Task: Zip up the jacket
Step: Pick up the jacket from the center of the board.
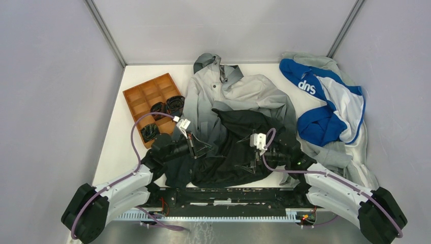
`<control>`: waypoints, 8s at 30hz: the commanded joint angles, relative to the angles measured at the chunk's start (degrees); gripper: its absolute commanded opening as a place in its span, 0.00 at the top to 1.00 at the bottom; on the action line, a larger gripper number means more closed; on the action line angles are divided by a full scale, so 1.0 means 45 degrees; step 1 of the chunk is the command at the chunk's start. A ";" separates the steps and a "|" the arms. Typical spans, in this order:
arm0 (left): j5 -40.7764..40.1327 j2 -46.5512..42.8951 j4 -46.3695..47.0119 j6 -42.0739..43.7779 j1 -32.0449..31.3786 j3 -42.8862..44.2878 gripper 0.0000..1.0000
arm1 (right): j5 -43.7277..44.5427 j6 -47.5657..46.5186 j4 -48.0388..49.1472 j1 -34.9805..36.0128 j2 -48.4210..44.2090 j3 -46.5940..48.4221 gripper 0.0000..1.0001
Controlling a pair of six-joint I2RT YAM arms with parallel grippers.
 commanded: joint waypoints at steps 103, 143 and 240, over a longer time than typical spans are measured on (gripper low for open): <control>-0.0544 0.1153 -0.3569 -0.1403 0.0039 0.2348 0.22 | 0.3896 1.4944 0.4702 -0.0299 0.7716 0.5070 0.92; 0.0082 -0.1280 -0.1295 0.3589 0.0051 -0.0523 0.98 | -0.2164 0.4484 0.2323 -0.1028 0.6182 0.2725 0.20; -0.0226 -0.1860 -1.3148 -0.3778 0.0020 0.4474 0.14 | 0.1249 0.9964 0.2057 0.1918 0.7920 0.5773 1.00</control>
